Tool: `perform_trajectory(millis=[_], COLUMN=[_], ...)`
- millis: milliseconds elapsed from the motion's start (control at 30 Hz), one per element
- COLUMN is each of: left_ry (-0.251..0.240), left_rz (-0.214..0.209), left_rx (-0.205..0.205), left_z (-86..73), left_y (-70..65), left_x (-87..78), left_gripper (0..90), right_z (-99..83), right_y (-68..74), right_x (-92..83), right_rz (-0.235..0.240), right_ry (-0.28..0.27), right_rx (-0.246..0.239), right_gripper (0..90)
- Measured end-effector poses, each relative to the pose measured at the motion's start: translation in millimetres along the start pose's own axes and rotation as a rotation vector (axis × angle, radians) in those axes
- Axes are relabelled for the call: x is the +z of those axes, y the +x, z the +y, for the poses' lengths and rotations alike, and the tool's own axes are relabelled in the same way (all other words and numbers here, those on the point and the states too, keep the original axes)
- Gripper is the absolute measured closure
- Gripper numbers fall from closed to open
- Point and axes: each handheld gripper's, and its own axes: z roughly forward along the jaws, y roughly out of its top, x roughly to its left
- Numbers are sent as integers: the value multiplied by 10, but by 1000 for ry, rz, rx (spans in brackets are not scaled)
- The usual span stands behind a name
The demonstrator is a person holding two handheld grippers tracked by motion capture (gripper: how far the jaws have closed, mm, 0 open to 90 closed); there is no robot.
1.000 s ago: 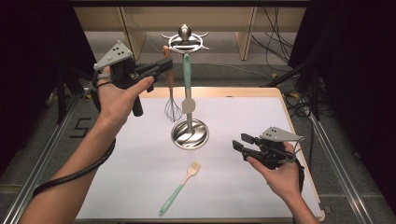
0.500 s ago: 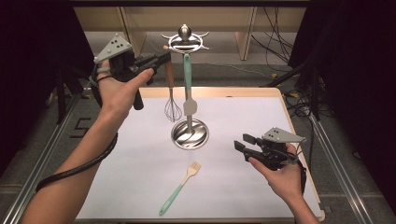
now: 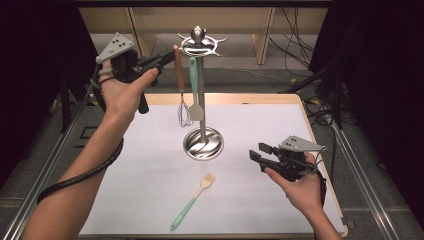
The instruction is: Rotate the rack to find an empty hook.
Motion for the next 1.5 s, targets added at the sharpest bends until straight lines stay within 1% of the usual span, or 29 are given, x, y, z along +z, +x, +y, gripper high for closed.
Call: perform_trajectory(millis=[33, 67, 100, 133, 333, 433, 467, 600, 633, 667, 733, 767, 800, 900, 933, 967, 1000, 1033, 1067, 1100, 1133, 1167, 1233, 1267, 1333, 1400, 1433, 1467, 1500], left_ry=[1, 1, -1, 0, 1, 2, 3, 6, 9, 9, 11, 11, 12, 17, 18, 25, 16, 16, 17, 17, 19, 19, 21, 22, 24, 25, 35, 37, 30], left_rz=[6, 8, 12, 16, 37, 45, 49, 56, 59, 61, 61, 63, 63, 64, 65, 70, 69, 71, 73, 74, 73, 73, 73, 75, 73, 75, 79, 79, 75], left_rx=[-3, -2, -1, -2, 3, 3, 0, 5, 7, 3, 12, 9, 7, 11, 10, -15, 5, 7, 10, 12, 12, 10, 10, 11, 12, 15, -5, -6, 19], left_z=[1, 3, 2, 2, 9, 15, 16, 29, 32, 33, 39, 40, 42, 48, 50, 44, 49, 50, 52, 52, 53, 55, 57, 58, 60, 61, 57, 59, 66], left_y=[8, 20, 27, 33, 73, 98, 105, 138, 144, 146, 165, 171, 176, 185, 190, 179, 195, 197, 199, 199, 201, 203, 210, 214, 221, 219, 202, 202, 221], left_x=[7, 14, 22, 30, 75, 103, 113, 158, 166, 176, 191, 199, 207, 230, 237, 243, 260, 270, 278, 286, 292, 297, 304, 307, 314, 322, 319, 322, 331], left_gripper=[897, 896, 896, 897, 896, 896, 896, 896, 896, 896, 897, 897, 897, 897, 896, 896, 896, 896, 897, 896, 896, 896, 896, 897, 897, 896, 896, 896, 896], right_z=[2, 6, 6, 1, 4, 9, 5, 7, 9, 4, 3, 3, -1, -2, 0, 0, 2, 4, 8, 9, 5, 0, 1, 0, 1, 2, 1, 5, 11], right_y=[-1, 7, 6, -5, -13, -6, 19, 13, 14, 10, 10, 9, 4, 7, 6, 10, 8, 6, 16, 14, 18, 16, 14, 8, 13, -1, -23, -18, -21], right_x=[-3, -9, -7, -3, -9, -18, -24, -24, -34, -26, -26, -26, -13, -12, -17, -25, -28, -31, -41, -43, -33, -23, -23, -21, -26, -40, -19, -30, -43], right_rz=[0, 2, 2, 0, -6, -4, -5, -8, -18, -23, -22, -21, -8, -8, -11, -22, -21, -21, -22, -22, -27, -33, -33, -33, -29, -23, -7, -12, -24], right_ry=[1, 5, 3, -3, -9, -2, 4, 5, 14, 3, 5, 8, -2, -1, 3, 5, 8, 9, 18, 18, 4, -11, -11, -14, -8, 12, -7, 2, 4], right_rx=[-2, 12, 12, -5, -17, -3, 34, 30, 31, 20, 20, 21, 20, 20, 17, 19, 17, 17, 33, 31, 35, 31, 31, 20, 30, 16, -3, 4, 0], right_gripper=[546, 546, 546, 545, 546, 546, 546, 546, 546, 546, 546, 546, 546, 545, 545, 546, 546, 546, 546, 546, 546, 546, 546, 545, 545, 545, 546, 545, 546])
